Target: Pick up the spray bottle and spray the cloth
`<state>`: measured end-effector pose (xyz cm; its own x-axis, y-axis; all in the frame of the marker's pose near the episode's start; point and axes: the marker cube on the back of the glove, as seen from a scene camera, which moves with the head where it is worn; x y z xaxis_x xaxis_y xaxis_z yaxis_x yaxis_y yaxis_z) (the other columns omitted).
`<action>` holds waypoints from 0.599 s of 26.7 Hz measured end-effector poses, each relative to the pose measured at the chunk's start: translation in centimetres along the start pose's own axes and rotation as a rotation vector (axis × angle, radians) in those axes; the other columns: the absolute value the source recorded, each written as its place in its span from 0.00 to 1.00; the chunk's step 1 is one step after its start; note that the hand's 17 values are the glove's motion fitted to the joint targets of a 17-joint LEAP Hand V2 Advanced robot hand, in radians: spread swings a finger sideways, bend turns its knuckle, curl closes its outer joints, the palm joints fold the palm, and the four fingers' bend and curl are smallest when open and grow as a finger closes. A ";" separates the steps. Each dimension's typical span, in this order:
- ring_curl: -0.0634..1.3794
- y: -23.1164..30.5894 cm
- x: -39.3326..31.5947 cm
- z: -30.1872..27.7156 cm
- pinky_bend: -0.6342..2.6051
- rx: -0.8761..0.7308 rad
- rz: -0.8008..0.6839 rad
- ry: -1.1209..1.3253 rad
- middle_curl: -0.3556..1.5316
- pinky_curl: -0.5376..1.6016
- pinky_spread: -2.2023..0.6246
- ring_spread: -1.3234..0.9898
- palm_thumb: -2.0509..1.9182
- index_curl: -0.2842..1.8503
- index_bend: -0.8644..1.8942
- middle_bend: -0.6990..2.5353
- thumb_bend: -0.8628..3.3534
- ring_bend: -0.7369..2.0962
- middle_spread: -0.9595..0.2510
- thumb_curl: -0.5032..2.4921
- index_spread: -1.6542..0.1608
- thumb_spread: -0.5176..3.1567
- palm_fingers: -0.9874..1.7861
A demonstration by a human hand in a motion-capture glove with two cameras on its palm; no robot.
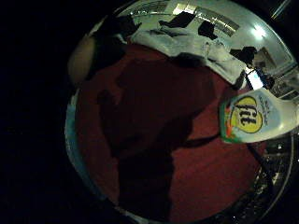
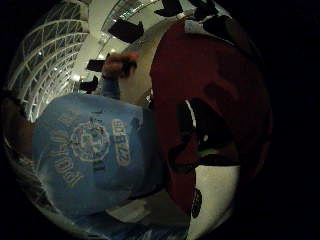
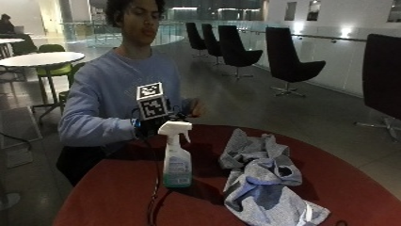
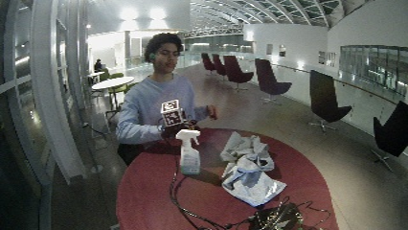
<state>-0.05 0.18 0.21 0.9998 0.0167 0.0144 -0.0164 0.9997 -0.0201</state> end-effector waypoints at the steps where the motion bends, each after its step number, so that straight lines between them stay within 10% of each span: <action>1: 0.10 0.1 0.0 0.0 0.29 -0.005 0.002 -0.002 0.24 0.28 0.81 0.57 0.64 0.16 0.39 0.33 0.28 0.37 0.77 0.20 0.80 0.25 0.61; 16: 0.19 1.3 0.0 -1.1 0.29 -0.027 0.041 -0.007 0.32 0.35 0.85 0.57 0.67 0.23 0.37 0.34 0.28 0.36 0.75 0.24 0.70 0.42 0.57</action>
<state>-0.10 1.47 -0.94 0.9981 0.0579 0.0202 -0.0569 0.9972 -0.0476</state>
